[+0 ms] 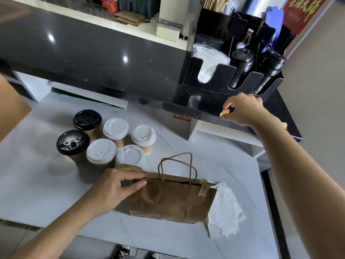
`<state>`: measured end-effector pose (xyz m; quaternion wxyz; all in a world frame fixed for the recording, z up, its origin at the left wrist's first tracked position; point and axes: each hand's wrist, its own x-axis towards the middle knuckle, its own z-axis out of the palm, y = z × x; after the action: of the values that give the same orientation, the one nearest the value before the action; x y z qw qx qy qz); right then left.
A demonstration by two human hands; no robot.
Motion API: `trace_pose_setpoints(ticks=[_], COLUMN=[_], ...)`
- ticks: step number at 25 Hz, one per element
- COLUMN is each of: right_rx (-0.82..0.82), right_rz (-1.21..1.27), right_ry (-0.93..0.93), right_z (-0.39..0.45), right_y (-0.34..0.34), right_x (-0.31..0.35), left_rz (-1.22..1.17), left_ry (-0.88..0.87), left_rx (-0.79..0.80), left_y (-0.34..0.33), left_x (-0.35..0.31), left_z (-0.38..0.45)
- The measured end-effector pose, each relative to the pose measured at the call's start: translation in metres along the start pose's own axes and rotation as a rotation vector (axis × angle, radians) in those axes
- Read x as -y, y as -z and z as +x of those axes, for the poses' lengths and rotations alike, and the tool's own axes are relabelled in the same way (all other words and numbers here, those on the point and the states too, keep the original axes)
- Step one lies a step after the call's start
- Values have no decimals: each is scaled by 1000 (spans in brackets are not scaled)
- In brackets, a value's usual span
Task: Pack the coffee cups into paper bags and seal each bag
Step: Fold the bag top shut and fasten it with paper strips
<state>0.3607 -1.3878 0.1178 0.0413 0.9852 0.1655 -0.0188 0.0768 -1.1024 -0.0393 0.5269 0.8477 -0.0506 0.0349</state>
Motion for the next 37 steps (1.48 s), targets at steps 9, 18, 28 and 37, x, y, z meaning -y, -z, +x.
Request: trace_pose_setpoints(ticks=[9,18,28,37], right_rx=[-132,-317,-441,-653], right_rz=[316,558,776,492], right_ry=[-35,16,235,355], right_z=[6,-11,-127,-199], right_y=[6,38,45,13], right_x=[-9,-2,81,164], left_rz=[42,36,-104,-77], left_ry=[-14,-14,22,-68], left_rx=[57,55,-1,-99], left_y=[5,5,0,-1], left_x=[-6,-9,-6,0], left_z=[0,0,0,1])
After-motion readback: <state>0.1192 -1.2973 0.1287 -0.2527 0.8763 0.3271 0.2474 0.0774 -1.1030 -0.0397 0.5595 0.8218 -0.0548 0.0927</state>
